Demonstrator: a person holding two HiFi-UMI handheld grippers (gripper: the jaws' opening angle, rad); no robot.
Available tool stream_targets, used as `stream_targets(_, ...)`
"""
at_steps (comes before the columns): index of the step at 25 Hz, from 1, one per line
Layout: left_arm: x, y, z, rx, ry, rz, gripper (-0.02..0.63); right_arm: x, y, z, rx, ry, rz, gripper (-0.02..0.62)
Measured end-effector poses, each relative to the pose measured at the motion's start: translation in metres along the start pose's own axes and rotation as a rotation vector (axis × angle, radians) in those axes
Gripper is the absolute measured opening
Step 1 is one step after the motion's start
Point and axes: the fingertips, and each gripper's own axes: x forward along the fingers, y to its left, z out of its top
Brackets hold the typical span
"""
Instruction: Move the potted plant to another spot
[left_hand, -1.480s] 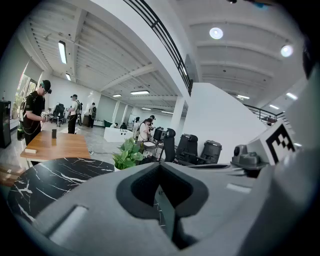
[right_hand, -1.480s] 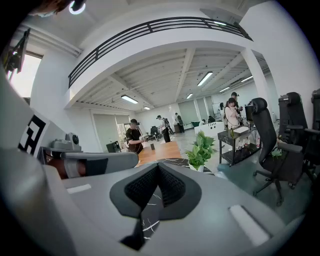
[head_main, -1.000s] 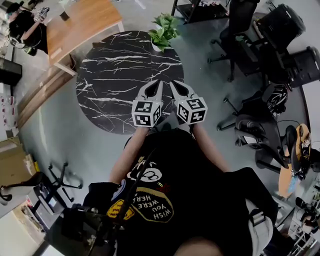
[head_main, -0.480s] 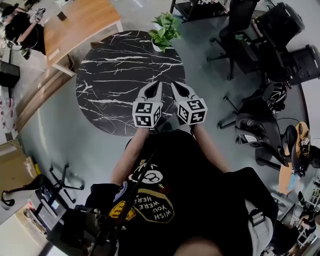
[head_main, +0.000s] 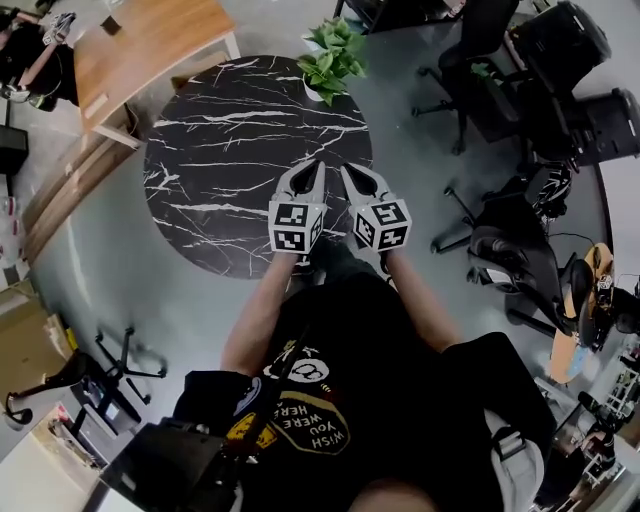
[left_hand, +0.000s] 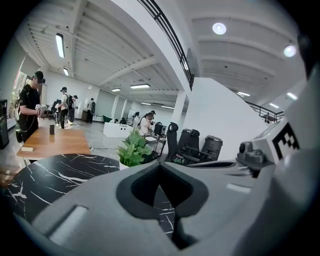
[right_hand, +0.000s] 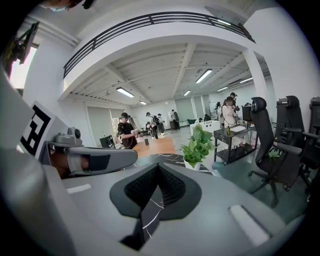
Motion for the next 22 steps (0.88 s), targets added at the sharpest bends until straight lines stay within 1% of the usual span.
stream_targets(3, 0.022, 0.009, -0.001, -0.019, -0.016, -0.001, 0.003, 0.021, -0.018, 0.000, -0.013, 0.009, 0.012, 0.003)
stream_targets(5, 0.042, 0.020, -0.012, -0.031, -0.025, 0.004, 0.003, 0.039, -0.032, -0.003, -0.032, 0.020, 0.025, 0.003)
stream_targets(9, 0.091, 0.050, -0.042, -0.048, 0.025, 0.068, 0.003, 0.084, -0.066, -0.019, -0.051, 0.054, 0.059, 0.003)
stream_targets(12, 0.122, 0.076, -0.052, -0.080, 0.047, 0.123, 0.003, 0.120, -0.090, -0.028, -0.082, 0.066, 0.077, 0.006)
stream_targets(13, 0.129, 0.084, -0.053, -0.087, 0.049, 0.137, 0.003, 0.132, -0.097, -0.032, -0.085, 0.072, 0.080, 0.033)
stream_targets(14, 0.135, 0.091, -0.054, -0.088, 0.051, 0.146, 0.003, 0.145, -0.103, -0.038, -0.082, 0.082, 0.075, 0.088)
stream_targets(16, 0.146, 0.103, -0.057, -0.089, 0.053, 0.158, 0.003, 0.171, -0.116, -0.057, -0.074, 0.107, 0.046, 0.239)
stream_targets(17, 0.152, 0.108, -0.059, -0.095, 0.050, 0.162, 0.003, 0.186, -0.123, -0.068, -0.075, 0.118, 0.026, 0.299)
stream_targets(20, 0.164, 0.122, -0.064, -0.123, 0.032, 0.164, 0.003, 0.231, -0.145, -0.094, -0.096, 0.133, -0.032, 0.420)
stream_targets(22, 0.168, 0.130, -0.066, -0.133, 0.020, 0.159, 0.003, 0.260, -0.158, -0.101, -0.104, 0.111, -0.051, 0.485)
